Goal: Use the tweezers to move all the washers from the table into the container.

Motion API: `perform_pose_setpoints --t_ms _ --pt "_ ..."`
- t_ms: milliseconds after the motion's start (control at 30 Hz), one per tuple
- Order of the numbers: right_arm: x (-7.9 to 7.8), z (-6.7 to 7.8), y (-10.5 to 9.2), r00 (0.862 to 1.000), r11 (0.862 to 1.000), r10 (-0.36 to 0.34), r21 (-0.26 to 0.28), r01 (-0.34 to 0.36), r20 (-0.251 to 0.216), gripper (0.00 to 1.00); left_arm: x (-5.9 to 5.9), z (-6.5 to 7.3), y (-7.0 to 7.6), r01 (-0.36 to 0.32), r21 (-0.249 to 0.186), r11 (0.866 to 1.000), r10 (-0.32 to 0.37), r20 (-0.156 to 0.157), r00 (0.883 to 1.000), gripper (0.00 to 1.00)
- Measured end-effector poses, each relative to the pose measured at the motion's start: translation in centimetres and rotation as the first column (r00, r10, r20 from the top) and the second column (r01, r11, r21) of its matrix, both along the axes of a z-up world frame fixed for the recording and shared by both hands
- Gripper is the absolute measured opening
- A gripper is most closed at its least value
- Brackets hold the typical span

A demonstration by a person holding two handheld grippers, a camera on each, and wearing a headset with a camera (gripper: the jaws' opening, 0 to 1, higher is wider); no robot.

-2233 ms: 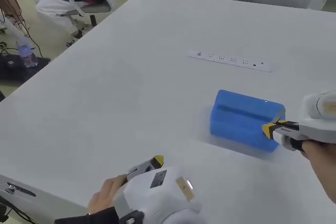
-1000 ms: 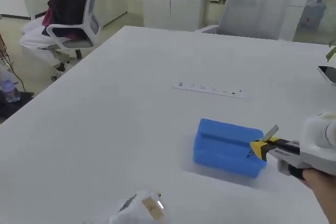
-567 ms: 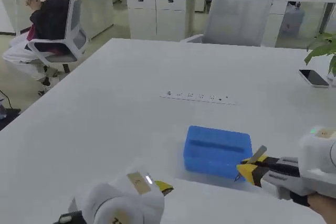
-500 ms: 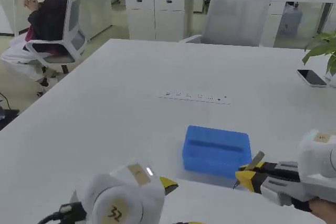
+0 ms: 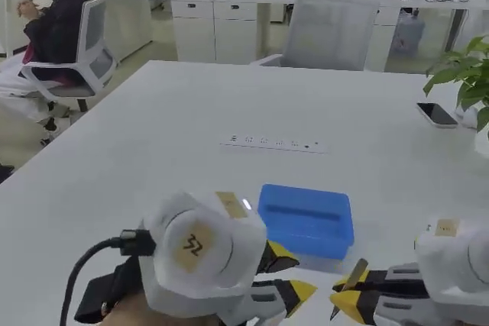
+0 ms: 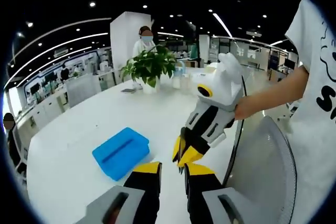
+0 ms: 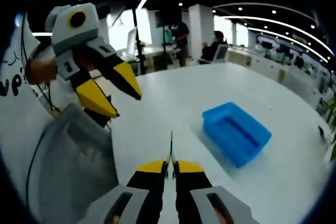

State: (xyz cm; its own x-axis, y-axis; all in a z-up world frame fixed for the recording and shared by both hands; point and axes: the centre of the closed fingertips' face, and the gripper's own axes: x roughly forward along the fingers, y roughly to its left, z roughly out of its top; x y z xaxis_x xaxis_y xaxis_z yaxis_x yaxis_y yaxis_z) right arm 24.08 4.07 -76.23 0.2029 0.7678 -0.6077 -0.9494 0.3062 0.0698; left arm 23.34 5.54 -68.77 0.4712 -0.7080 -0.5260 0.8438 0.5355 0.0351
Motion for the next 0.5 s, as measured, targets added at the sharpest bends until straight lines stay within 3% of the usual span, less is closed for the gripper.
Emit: perform_pose_setpoints --t_ms 133,300,500 --pt "-1.1 -0.9 0.4 0.998 0.998 0.052 -0.042 -0.050 0.030 0.03 -0.6 -0.4 -1.1 0.039 0.003 0.999 -0.039 -0.031 0.999 0.13" --pt "-2.1 -1.5 0.5 0.993 0.990 0.109 -0.089 -0.106 0.033 0.03 -1.7 -1.6 -2.3 0.122 0.062 0.991 -0.120 -0.029 0.992 0.12" --pt "-3.0 -2.7 0.5 0.980 0.968 0.196 -0.169 -0.186 0.042 0.03 -2.4 -2.9 -3.6 0.225 0.150 0.963 -0.224 -0.018 0.974 0.09"
